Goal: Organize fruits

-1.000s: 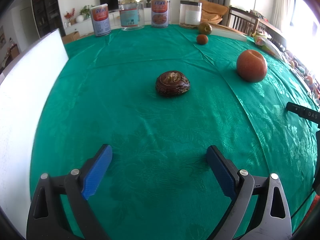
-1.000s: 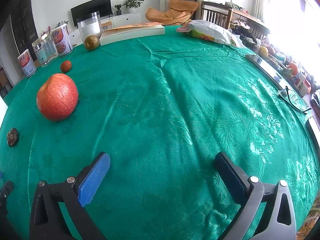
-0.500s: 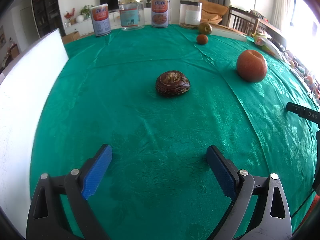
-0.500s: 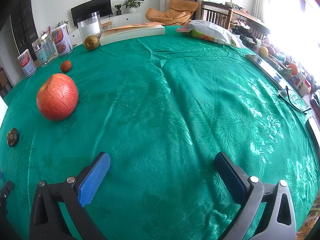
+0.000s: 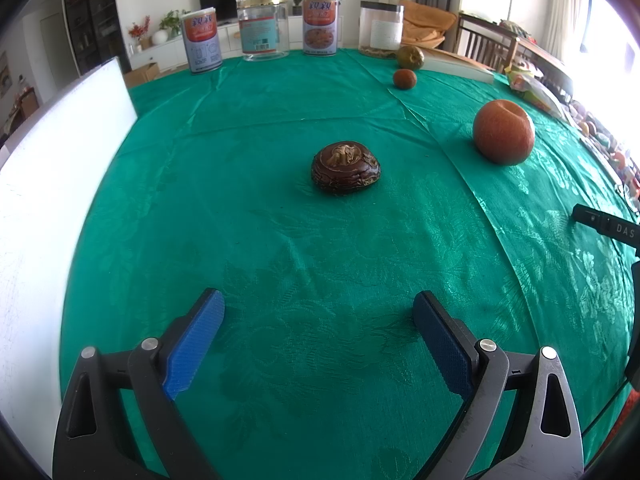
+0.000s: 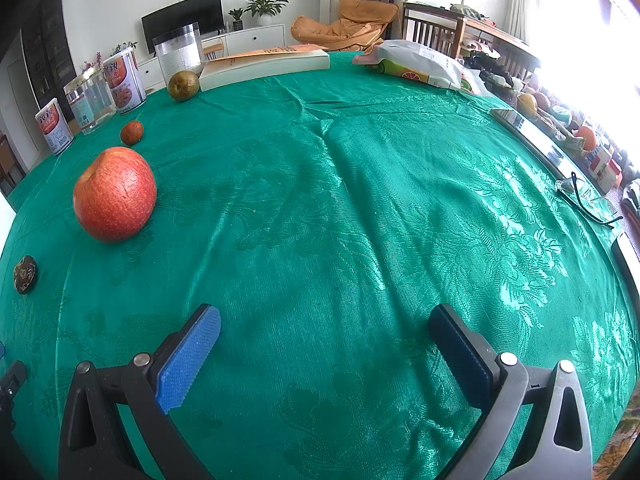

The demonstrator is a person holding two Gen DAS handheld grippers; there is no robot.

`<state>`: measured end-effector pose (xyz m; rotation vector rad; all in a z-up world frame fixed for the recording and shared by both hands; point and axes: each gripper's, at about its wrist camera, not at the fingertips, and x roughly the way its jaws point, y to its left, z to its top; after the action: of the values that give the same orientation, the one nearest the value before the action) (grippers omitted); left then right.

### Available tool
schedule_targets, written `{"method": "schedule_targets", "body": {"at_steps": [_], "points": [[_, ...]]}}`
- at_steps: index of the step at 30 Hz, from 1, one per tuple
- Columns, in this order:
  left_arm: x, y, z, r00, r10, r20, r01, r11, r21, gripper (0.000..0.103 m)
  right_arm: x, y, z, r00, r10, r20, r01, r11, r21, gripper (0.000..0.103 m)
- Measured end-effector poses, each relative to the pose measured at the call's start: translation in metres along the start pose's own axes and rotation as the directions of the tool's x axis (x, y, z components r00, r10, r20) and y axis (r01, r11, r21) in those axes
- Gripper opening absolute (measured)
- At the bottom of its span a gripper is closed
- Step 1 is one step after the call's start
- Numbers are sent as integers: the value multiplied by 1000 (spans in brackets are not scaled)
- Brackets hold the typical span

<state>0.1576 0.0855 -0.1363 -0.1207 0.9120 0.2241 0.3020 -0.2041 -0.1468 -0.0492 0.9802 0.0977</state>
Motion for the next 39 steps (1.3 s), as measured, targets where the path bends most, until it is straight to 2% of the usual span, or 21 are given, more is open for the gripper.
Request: {"method": "schedule_targets", "body": {"at_steps": [28, 31, 34, 35, 37, 39], "points": [[0, 0, 0, 1000, 0, 0, 0, 1000, 0, 96, 0, 0, 0, 1000, 0, 0, 0, 1000, 0, 103], [-1, 3, 1, 1000, -24, 1, 24, 1000, -1, 96, 0, 0, 0, 1000, 0, 0, 0, 1000, 0, 103], [2, 16, 19, 990, -138, -16, 137, 989, -51, 96, 0, 0, 0, 1000, 0, 0, 0, 1000, 0, 103], [4, 20, 27, 988, -152, -8, 151, 985, -79, 96, 0, 0, 0, 1000, 0, 0, 0, 1000, 0, 103], [12, 21, 46, 988, -153, -3, 152, 984, -96, 96, 0, 0, 0, 1000, 0, 0, 0, 1000, 0, 103], [28, 15, 62, 990, -134, -30, 132, 990, -58, 95, 0, 0, 0, 1000, 0, 0, 0, 1000, 0, 103]]}}
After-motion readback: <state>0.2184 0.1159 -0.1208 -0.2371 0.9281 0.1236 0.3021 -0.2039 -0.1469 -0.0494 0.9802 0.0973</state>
